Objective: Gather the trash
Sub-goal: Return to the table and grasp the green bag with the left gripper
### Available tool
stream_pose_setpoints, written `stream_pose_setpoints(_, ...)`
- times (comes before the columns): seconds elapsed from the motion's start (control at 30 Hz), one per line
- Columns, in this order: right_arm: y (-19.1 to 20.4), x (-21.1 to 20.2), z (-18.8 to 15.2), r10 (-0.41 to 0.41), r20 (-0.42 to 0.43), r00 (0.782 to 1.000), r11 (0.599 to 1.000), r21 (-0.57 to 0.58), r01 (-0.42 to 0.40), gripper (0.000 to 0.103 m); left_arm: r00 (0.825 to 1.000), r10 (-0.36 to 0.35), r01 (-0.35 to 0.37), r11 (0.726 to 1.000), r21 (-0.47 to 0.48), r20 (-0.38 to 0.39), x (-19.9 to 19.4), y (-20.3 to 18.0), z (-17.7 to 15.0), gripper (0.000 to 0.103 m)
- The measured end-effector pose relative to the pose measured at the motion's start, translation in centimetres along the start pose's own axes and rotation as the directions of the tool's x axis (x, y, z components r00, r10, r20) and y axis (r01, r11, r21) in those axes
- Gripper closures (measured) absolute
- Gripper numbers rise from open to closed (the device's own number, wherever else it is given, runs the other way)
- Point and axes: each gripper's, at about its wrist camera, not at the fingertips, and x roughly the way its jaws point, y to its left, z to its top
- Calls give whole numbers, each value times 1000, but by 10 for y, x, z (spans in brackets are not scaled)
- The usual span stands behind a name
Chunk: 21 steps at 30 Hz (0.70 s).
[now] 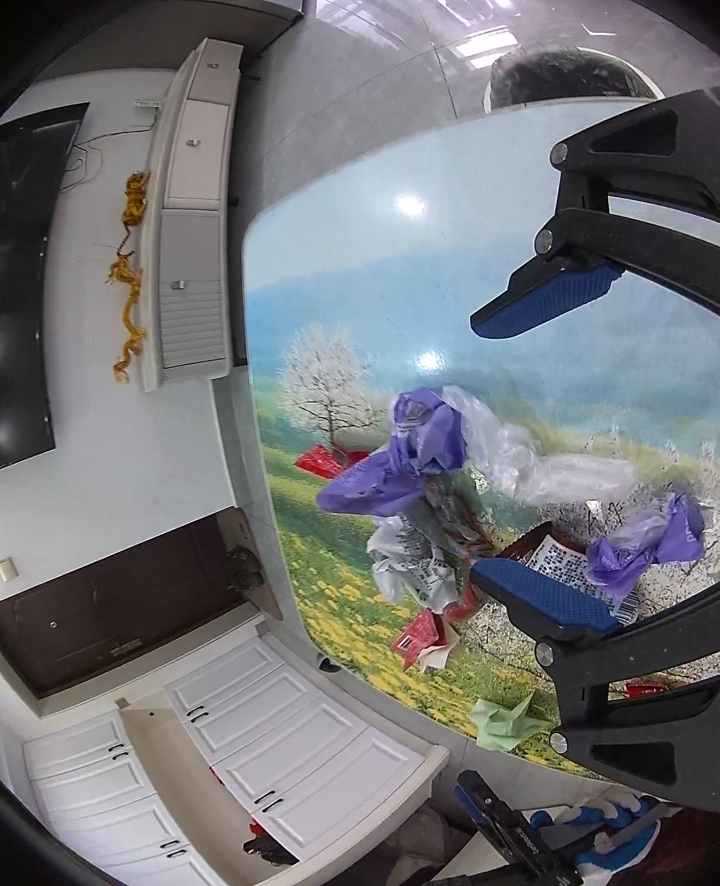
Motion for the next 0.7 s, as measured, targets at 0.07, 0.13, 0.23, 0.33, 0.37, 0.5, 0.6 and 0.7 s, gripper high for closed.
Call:
stream_pose_setpoints(0.07, 1, 9, -2, -7, -26, 1000, 1000, 9, 8, 23, 1000, -23, 23, 1000, 2, -10, 5, -3, -1, 21)
stream_pose_setpoints(0.13, 1, 19, -5, -8, -53, 999, 1000, 14, 9, 23, 999, -35, 35, 999, 5, -25, 11, -8, -3, 21)
stream_pose_setpoints(0.23, 4, 29, -7, -5, -76, 997, 1000, 11, 6, 23, 998, -41, 42, 999, 18, -46, 21, -14, -7, 21)
stream_pose_setpoints(0.33, 7, 38, -10, -11, -90, 996, 1000, -4, 11, 23, 996, -30, 32, 999, 28, -78, 34, -19, -15, 21)
stream_pose_setpoints(0.37, 8, 40, -10, -12, -93, 996, 1000, -6, 11, 24, 996, -34, 36, 999, 25, -81, 35, -20, -17, 21)
stream_pose_setpoints(0.5, 11, 46, -14, -24, -107, 994, 999, -30, 21, 33, 995, -52, 53, 999, 11, -83, 36, -21, -23, 21)
stream_pose_setpoints(0.6, 9, 50, -18, -23, -120, 992, 999, -33, 19, 45, 994, -53, 55, 998, 21, -99, 39, -26, -27, 21)
stream_pose_setpoints(0.7, 9, 51, -21, -32, -113, 993, 999, -43, 28, 54, 990, -64, 68, 997, 27, -122, 42, -32, -35, 27)
